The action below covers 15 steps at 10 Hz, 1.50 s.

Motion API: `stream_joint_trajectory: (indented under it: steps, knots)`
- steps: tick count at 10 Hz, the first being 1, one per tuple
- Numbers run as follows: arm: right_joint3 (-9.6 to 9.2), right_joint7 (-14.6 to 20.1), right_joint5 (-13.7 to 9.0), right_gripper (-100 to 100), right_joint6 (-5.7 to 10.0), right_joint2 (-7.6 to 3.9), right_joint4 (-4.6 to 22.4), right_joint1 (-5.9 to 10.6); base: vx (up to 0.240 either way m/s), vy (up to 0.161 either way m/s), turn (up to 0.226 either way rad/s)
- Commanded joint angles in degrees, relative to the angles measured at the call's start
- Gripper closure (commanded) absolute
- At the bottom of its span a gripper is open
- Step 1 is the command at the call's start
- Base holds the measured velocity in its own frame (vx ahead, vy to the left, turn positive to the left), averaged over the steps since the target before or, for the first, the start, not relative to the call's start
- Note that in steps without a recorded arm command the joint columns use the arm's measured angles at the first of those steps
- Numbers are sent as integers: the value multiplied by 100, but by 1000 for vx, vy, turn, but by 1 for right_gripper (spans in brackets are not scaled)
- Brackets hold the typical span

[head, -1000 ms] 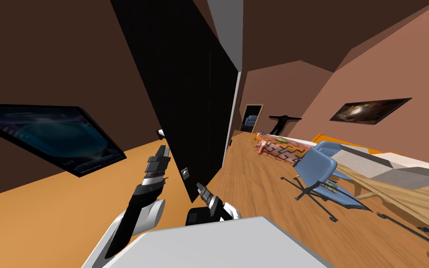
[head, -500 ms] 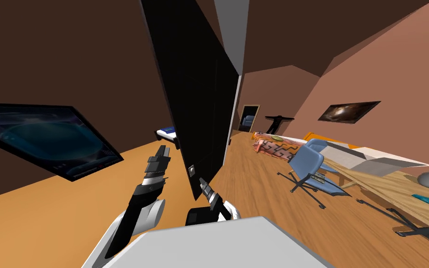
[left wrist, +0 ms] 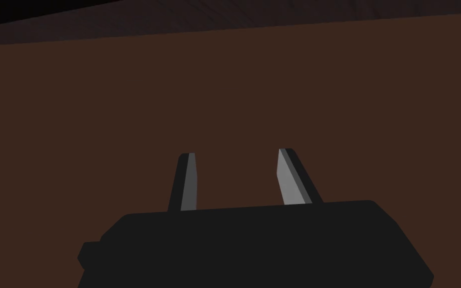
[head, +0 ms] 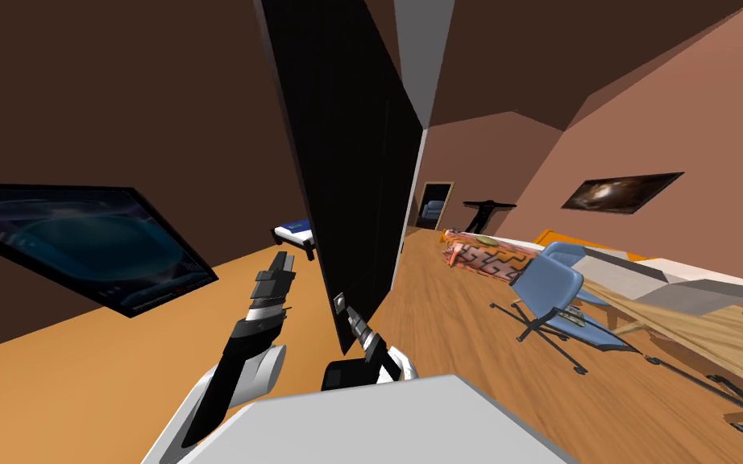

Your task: Push the door open

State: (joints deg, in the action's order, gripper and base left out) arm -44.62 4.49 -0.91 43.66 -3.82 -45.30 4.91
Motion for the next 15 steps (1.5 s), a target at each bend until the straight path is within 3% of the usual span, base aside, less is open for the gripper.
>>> stream_joint_trajectory:
  steps: [1, 4, 5, 6, 11, 12, 15]
  knots:
    - [27, -19, 2, -100, -13, 23, 15, 9, 175, 144, 18]
    - [91, -48, 5, -100, -26, 140, 71, 46, 150, 135, 31]
    - [78, -45, 5, -100, -21, 118, 68, 39, 62, 57, 3]
    - [78, -45, 5, 100, -21, 118, 68, 39, -9, -7, -6]
    - [78, -45, 5, 100, -21, 118, 68, 39, -13, -12, 1]
    - [142, -59, -30, -100, -30, 42, 42, 12, -126, -39, -152]
    - [207, -74, -65, -100, -41, 72, 15, -14, -173, -84, -66]
